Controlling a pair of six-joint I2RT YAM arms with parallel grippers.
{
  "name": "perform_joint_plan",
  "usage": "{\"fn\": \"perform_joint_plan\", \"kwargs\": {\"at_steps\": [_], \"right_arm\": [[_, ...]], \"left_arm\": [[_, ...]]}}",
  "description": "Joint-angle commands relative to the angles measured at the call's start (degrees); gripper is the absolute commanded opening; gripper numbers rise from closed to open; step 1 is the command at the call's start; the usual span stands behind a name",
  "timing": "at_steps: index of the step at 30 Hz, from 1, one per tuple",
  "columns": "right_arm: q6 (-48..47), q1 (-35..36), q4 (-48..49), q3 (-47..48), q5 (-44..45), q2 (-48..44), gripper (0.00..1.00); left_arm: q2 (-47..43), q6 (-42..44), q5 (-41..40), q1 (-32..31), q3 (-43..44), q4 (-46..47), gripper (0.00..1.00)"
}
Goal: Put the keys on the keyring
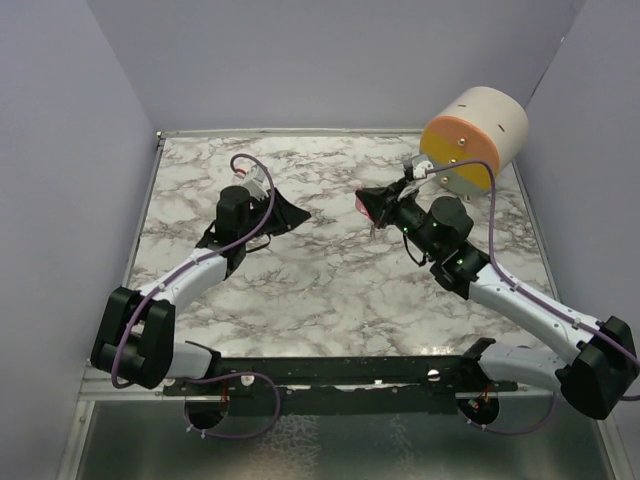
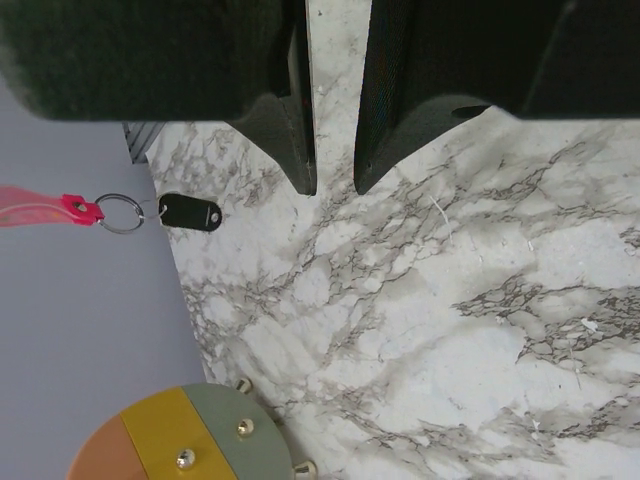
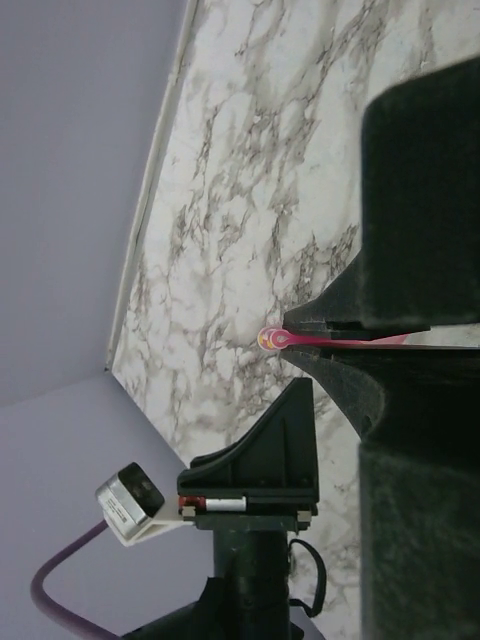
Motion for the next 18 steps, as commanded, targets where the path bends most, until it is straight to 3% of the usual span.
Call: {"fn": "perform_joint_plan", "kwargs": {"at_steps": [1,18], "right_arm": [[3.05,0.32,4.27,-2.26,-7.07,-2.55,0.01],[2.52,0.37,21.79,-9.71,-14.6,-4.66,0.01]], "left_arm": [[-3.51,1.18,1.67,0.35,-1.31,2.32,0.24],[-5.84,1.19,1.81,0.35,-2.73,4.4,0.25]]}}
